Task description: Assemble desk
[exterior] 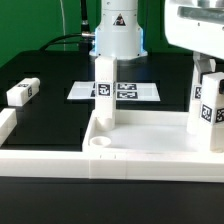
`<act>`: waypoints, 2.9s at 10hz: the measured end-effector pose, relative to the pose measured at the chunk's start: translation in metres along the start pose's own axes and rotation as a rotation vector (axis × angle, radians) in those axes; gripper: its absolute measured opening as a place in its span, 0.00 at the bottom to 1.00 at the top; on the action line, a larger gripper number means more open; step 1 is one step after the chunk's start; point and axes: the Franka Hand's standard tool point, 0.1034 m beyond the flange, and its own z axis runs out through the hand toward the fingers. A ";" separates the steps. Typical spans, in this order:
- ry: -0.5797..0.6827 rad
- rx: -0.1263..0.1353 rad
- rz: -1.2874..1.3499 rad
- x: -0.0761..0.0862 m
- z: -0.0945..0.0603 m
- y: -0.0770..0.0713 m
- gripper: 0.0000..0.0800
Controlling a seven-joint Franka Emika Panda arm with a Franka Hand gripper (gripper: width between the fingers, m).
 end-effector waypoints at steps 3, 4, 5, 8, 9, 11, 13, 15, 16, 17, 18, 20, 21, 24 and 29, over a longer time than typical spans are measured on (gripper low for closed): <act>-0.002 0.001 0.154 -0.002 0.000 0.000 0.36; -0.002 0.001 0.151 -0.002 0.000 0.000 0.46; -0.001 -0.001 0.128 -0.002 0.000 0.000 0.46; -0.008 -0.044 -0.004 -0.005 -0.001 -0.001 0.80; -0.009 -0.044 -0.108 -0.004 -0.001 -0.001 0.80; -0.013 -0.043 -0.285 -0.004 -0.001 -0.001 0.81; -0.014 -0.044 -0.408 -0.003 -0.001 -0.001 0.81; 0.003 -0.067 -0.624 -0.002 -0.001 0.000 0.81; 0.006 -0.067 -0.704 -0.003 -0.001 0.000 0.81; 0.009 -0.064 -0.792 -0.004 -0.001 -0.002 0.81; 0.013 -0.057 -0.895 -0.004 -0.001 -0.003 0.81; 0.016 -0.063 -1.001 -0.007 0.000 -0.003 0.81; 0.015 -0.066 -1.078 -0.007 0.000 -0.003 0.81; 0.014 -0.077 -1.313 -0.005 0.000 -0.003 0.81; 0.014 -0.080 -1.358 -0.003 0.000 -0.003 0.36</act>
Offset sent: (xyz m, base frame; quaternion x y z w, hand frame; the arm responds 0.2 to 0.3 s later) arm 0.0000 0.0000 0.0000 0.0000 0.0000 0.0650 0.9979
